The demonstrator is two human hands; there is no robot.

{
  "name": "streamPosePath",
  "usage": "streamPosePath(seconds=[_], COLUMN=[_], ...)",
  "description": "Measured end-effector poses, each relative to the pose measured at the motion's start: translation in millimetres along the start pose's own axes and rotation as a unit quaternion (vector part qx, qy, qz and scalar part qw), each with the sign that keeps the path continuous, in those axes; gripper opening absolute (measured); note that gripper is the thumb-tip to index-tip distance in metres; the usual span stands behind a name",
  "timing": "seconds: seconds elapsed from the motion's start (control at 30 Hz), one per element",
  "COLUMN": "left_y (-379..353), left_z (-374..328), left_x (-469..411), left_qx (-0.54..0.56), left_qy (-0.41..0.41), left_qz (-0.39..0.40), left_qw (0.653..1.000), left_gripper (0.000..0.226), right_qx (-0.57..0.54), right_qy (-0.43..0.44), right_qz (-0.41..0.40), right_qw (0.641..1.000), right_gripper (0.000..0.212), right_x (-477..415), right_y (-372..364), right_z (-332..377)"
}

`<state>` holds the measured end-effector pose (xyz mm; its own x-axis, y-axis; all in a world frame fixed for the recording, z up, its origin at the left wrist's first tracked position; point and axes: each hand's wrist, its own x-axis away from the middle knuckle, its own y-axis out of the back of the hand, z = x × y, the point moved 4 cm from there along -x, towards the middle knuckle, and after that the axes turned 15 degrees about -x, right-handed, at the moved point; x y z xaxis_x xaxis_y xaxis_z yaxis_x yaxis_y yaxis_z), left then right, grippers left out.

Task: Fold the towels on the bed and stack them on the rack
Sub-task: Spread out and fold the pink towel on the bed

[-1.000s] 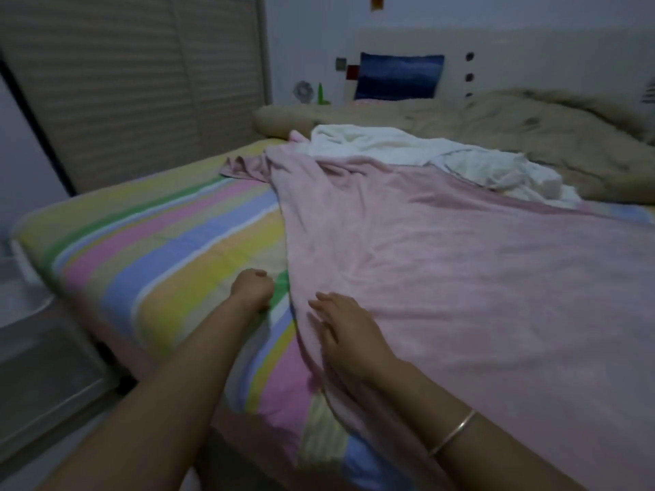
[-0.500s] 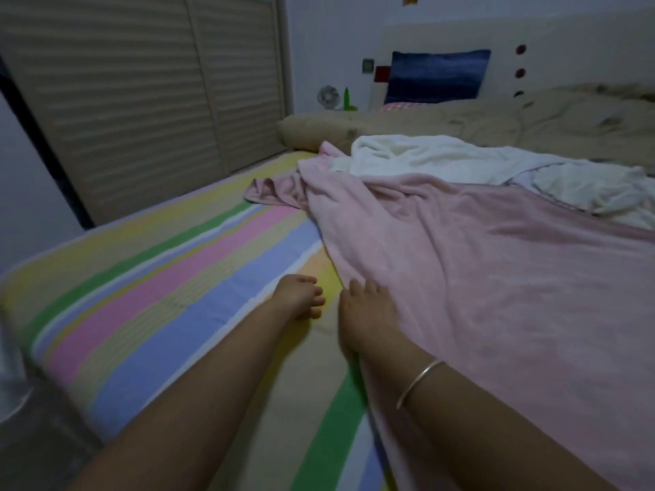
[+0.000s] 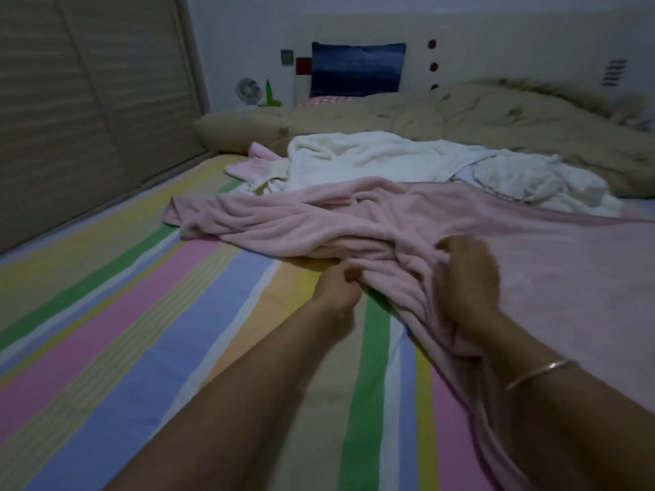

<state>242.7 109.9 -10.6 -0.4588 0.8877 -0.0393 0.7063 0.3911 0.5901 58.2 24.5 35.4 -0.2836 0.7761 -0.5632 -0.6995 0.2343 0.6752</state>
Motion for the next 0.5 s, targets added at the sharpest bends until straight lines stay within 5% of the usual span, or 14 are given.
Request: streamPosePath(seconds=[0.1, 0.17, 0.33, 0.5], left_y=[-1, 0, 4, 29], left_z=[-6, -3, 18, 25], left_x=[-11, -22, -30, -20], left_qx=[-0.142, -0.217, -0.247, -0.177], left_qy=[-0.085, -0.097, -0.083, -0.022], left_qz=[0.032, 0.046, 0.032, 0.022], left_qw=[0.986, 0.970, 0.965, 0.984], left_gripper=[0.062, 0.067, 0.055, 0.032], right_qx=[-0.028, 0.051, 0.193, 0.213], right_qy=[0.150, 0.217, 0.119, 0.142], right_qz=[0.163, 0.151, 0.031, 0.152], right_qw=[0.975, 0.963, 0.973, 0.954], right_gripper=[0.028, 0.028, 0.041, 0.018], right_x=[42, 51, 18, -4], right_y=[-46, -74, -78, -63], right_z=[53, 55, 27, 62])
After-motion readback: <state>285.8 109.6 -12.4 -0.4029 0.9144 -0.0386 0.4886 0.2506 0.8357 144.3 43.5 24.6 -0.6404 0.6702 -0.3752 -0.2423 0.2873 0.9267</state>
